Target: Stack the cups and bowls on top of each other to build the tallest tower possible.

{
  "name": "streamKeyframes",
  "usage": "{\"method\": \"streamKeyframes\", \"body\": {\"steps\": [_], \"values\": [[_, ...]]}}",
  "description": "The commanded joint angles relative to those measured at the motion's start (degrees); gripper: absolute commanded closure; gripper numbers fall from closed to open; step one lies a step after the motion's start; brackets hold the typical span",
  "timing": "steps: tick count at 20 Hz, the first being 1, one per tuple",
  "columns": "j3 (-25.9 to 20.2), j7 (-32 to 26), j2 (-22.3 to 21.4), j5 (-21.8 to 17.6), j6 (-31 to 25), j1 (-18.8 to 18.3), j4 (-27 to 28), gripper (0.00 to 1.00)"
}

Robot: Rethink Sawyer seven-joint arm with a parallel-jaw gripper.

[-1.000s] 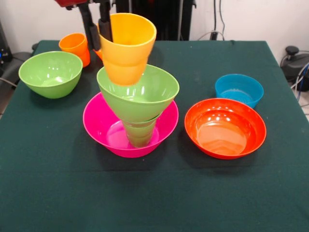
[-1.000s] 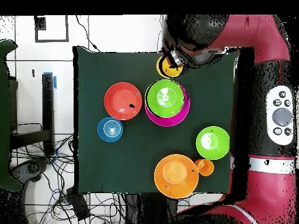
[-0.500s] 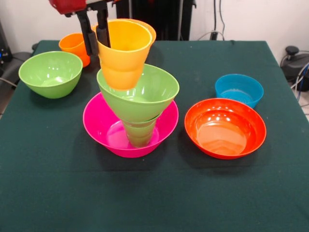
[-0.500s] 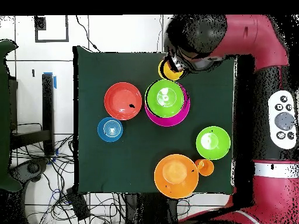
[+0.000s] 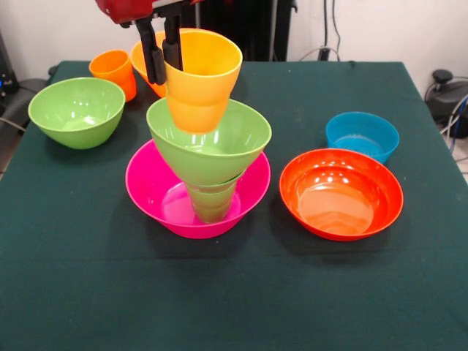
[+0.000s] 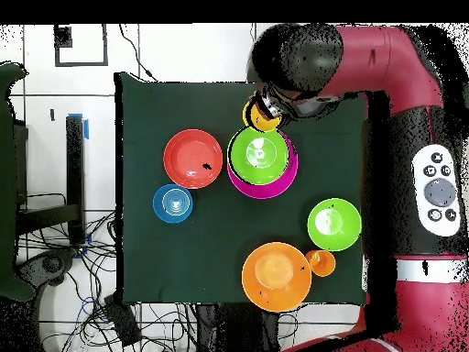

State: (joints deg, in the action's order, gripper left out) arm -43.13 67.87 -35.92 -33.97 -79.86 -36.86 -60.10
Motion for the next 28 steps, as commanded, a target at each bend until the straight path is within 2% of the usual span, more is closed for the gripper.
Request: {"method": "streamKeyframes", "body": {"steps": [1, 4, 17, 28], "values": [[0.21, -16.01, 0.67, -2.71, 1.93, -0.14, -5.44, 1.00], [0.26, -16.29, 2.20, -3.14, 0.60, 0.74, -3.36, 1.00], [0.22, -16.16, 3.59, -3.36, 2.40, 0.50, -3.91, 1.00], [0.65, -15.55, 3.24, -3.75, 1.30, 1.13, -3.39, 1.00]]}}
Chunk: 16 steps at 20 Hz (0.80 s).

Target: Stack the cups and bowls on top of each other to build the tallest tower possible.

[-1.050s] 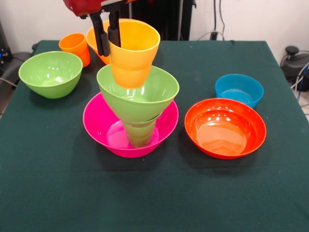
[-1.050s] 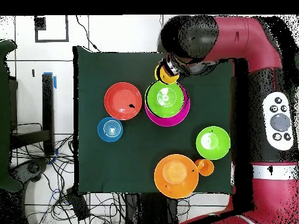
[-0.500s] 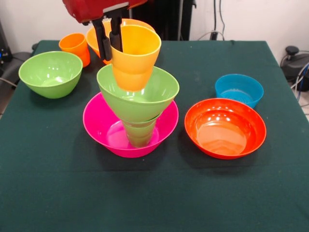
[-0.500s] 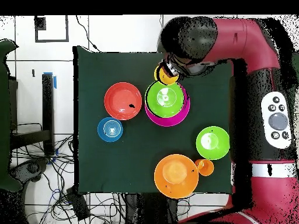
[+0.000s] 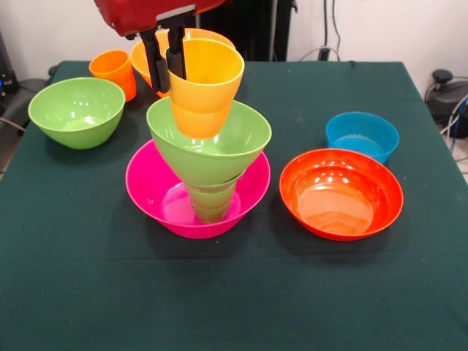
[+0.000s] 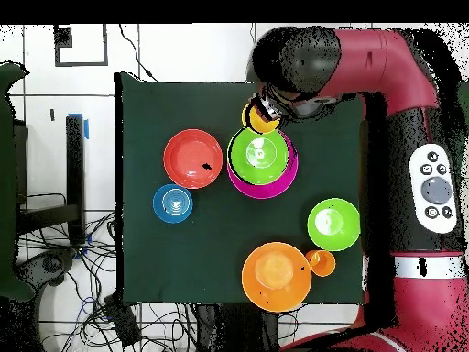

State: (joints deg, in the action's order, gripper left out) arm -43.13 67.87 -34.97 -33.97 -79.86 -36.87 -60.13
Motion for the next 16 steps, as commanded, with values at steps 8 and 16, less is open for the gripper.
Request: {"method": "streamKeyframes", "body": {"steps": [8, 16], "values": [[0.35, -15.64, 2.83, -3.57, 1.94, 1.04, -3.01, 1.00], [0.31, -15.05, 3.05, -3.49, 2.60, 1.17, -3.24, 1.00]]}}
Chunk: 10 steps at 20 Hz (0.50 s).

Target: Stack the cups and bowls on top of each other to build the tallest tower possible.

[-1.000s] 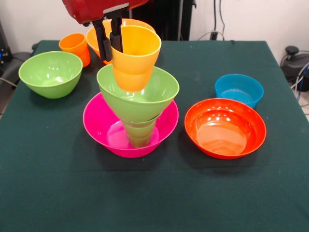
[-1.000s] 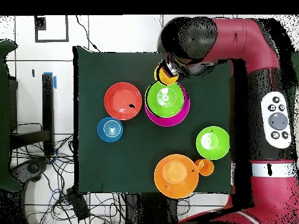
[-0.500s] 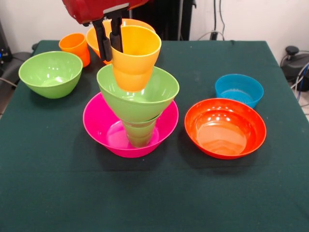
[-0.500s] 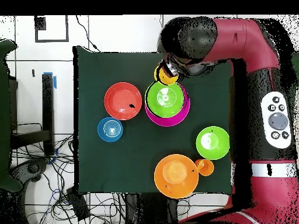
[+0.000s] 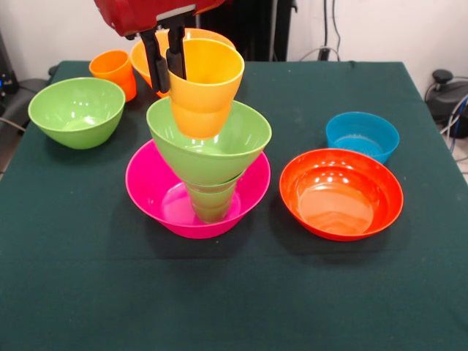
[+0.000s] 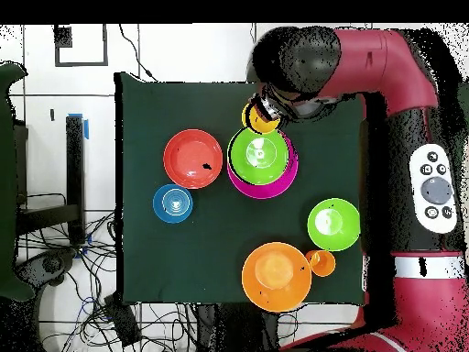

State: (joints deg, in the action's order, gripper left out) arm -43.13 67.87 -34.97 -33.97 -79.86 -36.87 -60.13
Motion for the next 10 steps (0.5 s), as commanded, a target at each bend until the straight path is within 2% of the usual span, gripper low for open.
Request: {"method": "streamKeyframes", "body": {"steps": [1, 10], "values": [[0.36, -14.98, 3.05, -3.49, 2.37, 1.23, -3.13, 1.00], [0.55, -13.93, 3.32, -3.21, 2.37, 1.25, -3.12, 1.00]]}}
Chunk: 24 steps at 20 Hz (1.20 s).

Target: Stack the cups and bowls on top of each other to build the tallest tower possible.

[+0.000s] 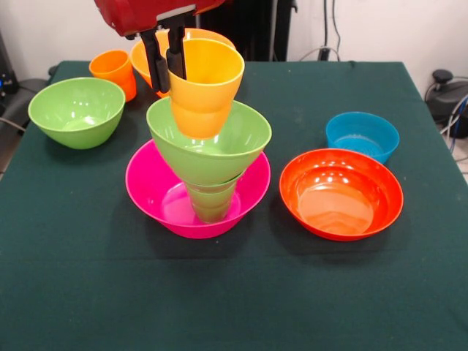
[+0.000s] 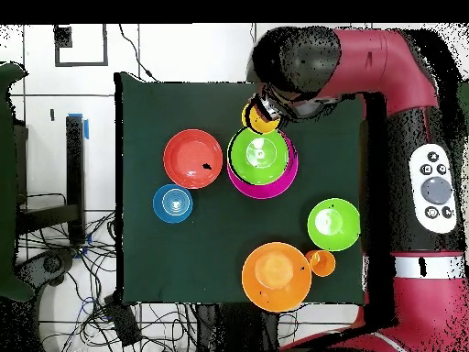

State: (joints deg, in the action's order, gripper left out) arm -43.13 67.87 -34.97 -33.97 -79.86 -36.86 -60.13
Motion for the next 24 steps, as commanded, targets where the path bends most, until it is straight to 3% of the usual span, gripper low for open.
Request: {"method": "streamKeyframes", "body": {"steps": [1, 24], "values": [[0.61, -13.92, 3.24, -3.30, 2.23, 1.32, -3.04, 1.00], [0.85, -12.79, 2.63, -2.63, 1.51, 1.19, -3.95, 1.00]]}}
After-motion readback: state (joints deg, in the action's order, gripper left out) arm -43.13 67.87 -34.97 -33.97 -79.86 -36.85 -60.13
